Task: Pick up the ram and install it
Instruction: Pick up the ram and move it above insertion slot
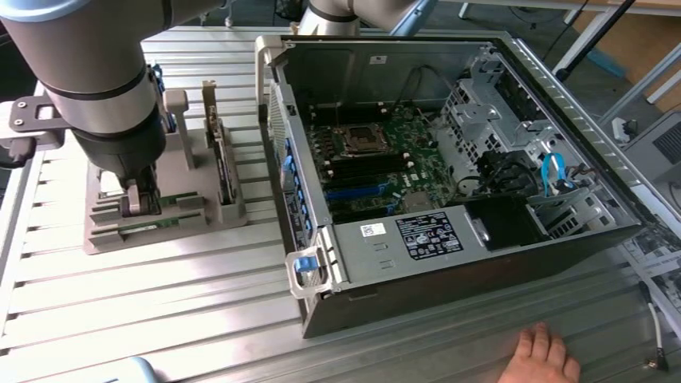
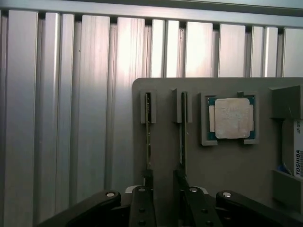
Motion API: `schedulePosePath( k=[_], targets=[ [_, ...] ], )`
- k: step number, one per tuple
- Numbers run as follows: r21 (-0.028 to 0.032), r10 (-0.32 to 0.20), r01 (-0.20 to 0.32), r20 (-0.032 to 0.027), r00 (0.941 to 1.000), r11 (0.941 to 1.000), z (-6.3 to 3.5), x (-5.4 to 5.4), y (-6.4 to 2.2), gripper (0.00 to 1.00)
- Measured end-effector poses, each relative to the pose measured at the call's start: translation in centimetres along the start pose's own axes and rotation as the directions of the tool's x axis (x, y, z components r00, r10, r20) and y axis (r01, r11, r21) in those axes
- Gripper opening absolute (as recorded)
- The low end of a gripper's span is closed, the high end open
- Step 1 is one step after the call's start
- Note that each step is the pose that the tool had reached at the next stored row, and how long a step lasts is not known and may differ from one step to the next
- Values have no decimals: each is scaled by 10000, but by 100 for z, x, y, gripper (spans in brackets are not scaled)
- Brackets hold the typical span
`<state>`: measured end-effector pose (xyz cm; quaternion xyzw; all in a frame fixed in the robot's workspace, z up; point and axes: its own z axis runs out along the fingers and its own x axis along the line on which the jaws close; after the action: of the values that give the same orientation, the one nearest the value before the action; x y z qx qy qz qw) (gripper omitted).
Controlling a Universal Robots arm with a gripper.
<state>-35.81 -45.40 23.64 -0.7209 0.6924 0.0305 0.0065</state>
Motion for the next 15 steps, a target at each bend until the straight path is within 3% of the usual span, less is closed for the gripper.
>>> schedulePosePath(
  k=[15],
  targets=[
    [0, 0, 0, 0, 10000, 10000, 39, 44, 1, 31]
  ],
)
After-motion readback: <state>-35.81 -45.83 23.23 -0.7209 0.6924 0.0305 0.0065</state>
